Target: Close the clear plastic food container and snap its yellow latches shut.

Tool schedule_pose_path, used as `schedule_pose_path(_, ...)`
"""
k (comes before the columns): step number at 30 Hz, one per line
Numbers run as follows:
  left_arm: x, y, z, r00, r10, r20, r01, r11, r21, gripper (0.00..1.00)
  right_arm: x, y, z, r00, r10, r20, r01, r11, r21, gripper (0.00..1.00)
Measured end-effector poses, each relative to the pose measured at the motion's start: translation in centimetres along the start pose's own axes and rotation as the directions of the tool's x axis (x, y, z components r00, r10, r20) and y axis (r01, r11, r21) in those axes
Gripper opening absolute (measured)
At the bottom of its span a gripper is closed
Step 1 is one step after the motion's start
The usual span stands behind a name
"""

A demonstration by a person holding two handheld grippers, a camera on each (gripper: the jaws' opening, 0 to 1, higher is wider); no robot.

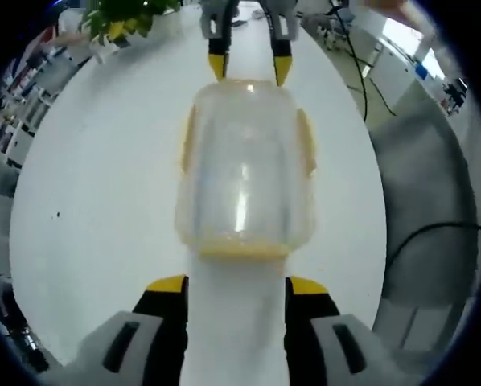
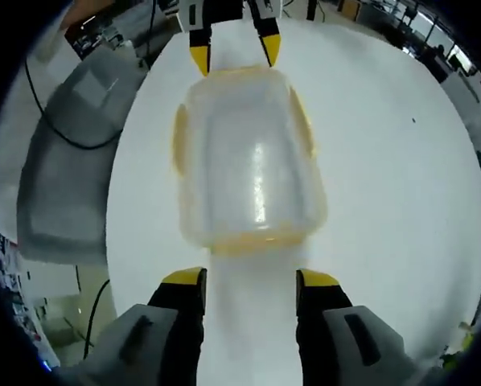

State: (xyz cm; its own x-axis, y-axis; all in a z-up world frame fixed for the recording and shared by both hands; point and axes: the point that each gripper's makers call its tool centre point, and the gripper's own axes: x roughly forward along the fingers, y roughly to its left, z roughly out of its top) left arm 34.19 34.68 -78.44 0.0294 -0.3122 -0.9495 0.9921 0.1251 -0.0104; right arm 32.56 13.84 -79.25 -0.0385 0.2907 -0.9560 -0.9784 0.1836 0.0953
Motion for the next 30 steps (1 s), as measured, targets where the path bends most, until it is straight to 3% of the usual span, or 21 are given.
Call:
schedule_pose_path(2, -0.6, 0.1, 0.0, 0.998, -0.023, 0.051, 0.028, 0.995, -0.092, 0.44, -0.6, -0.1, 0.1, 1.0, -0.001, 0.031, -0.001, 0.998, 0.063, 0.45)
schedule_pose_path(4, -1.2, 0.3, -0.5, 0.998, -0.022, 0.065, 0.033, 0.987, -0.16, 0.46, -1.1, -0.3, 0.2, 0.998, -0.012, 0.065, 0.005, 0.994, 0.106, 0.45)
schedule_pose_path(8, -1.9, 0.5, -0.9, 0.994, -0.015, 0.105, 0.041, 0.967, -0.253, 0.53, -1.9, -0.5, 0.1, 0.995, -0.026, 0.101, 0.006, 0.982, 0.19, 0.46)
schedule_pose_path(10, -2.3, 0.7, -0.7, 0.989, -0.007, 0.147, 0.055, 0.942, -0.331, 0.53, -2.1, -0.4, 0.3, 0.991, -0.024, 0.13, -0.009, 0.97, 0.242, 0.47)
schedule_pose_path(12, -2.8, 1.2, 0.0, 0.975, 0.016, 0.223, 0.086, 0.894, -0.44, 0.53, -2.3, -0.1, 0.5, 0.986, -0.007, 0.164, -0.041, 0.955, 0.293, 0.48)
schedule_pose_path(14, -3.3, 1.8, 0.6, 0.957, 0.038, 0.289, 0.131, 0.83, -0.542, 0.54, -2.4, -0.1, 0.8, 0.982, -0.01, 0.19, -0.057, 0.939, 0.34, 0.48)
schedule_pose_path(15, -3.5, 1.8, 0.9, 0.946, 0.047, 0.322, 0.164, 0.787, -0.595, 0.54, -2.6, -0.2, 0.9, 0.979, -0.018, 0.204, -0.064, 0.92, 0.386, 0.48)
schedule_pose_path(16, -3.7, 1.5, 1.1, 0.938, 0.038, 0.344, 0.195, 0.761, -0.618, 0.54, -2.7, -0.2, 1.1, 0.975, -0.024, 0.222, -0.072, 0.908, 0.412, 0.48)
schedule_pose_path(18, -3.7, 0.9, 1.1, 0.935, 0.023, 0.353, 0.23, 0.718, -0.656, 0.54, -3.0, -0.6, 1.2, 0.968, -0.044, 0.248, -0.087, 0.867, 0.491, 0.47)
schedule_pose_path(19, -3.7, 0.6, 1.0, 0.934, 0.011, 0.357, 0.248, 0.698, -0.671, 0.55, -3.0, -0.7, 1.3, 0.965, -0.046, 0.257, -0.092, 0.861, 0.5, 0.48)
schedule_pose_path(21, -3.4, -0.1, 1.1, 0.927, -0.005, 0.375, 0.297, 0.62, -0.726, 0.55, -3.5, -0.6, 2.1, 0.947, -0.056, 0.317, -0.144, 0.808, 0.571, 0.47)
schedule_pose_path(22, -3.3, -0.3, 1.1, 0.924, -0.001, 0.383, 0.316, 0.567, -0.761, 0.55, -3.7, -0.6, 2.5, 0.936, -0.057, 0.347, -0.182, 0.766, 0.616, 0.47)
schedule_pose_path(23, -3.1, -0.1, 1.2, 0.918, 0.019, 0.397, 0.34, 0.48, -0.809, 0.55, -3.9, -0.5, 3.1, 0.921, -0.062, 0.384, -0.233, 0.702, 0.673, 0.47)
schedule_pose_path(24, -3.0, -0.3, 1.6, 0.901, 0.027, 0.432, 0.382, 0.42, -0.823, 0.55, -4.2, -0.5, 4.0, 0.894, -0.064, 0.443, -0.292, 0.666, 0.686, 0.47)
schedule_pose_path(26, -2.7, -0.6, 1.7, 0.896, 0.02, 0.443, 0.407, 0.358, -0.84, 0.54, -4.4, -0.4, 4.6, 0.872, -0.067, 0.484, -0.35, 0.607, 0.714, 0.46)
schedule_pose_path(27, -2.4, -0.7, 1.7, 0.894, 0.016, 0.448, 0.411, 0.369, -0.834, 0.54, -4.4, -0.6, 5.0, 0.859, -0.079, 0.506, -0.367, 0.594, 0.716, 0.47)
schedule_pose_path(28, -2.2, -0.8, 1.6, 0.894, 0.01, 0.448, 0.413, 0.371, -0.832, 0.54, -4.3, -0.5, 4.9, 0.861, -0.081, 0.502, -0.369, 0.581, 0.726, 0.47)
schedule_pose_path(29, -2.0, -0.9, 1.5, 0.898, 0.003, 0.44, 0.411, 0.35, -0.842, 0.54, -4.0, -0.4, 4.9, 0.865, -0.076, 0.495, -0.366, 0.578, 0.729, 0.45)
schedule_pose_path(30, -1.8, -1.0, 1.6, 0.898, 0.006, 0.44, 0.41, 0.35, -0.842, 0.53, -3.8, 0.0, 5.1, 0.862, -0.064, 0.503, -0.397, 0.532, 0.748, 0.44)
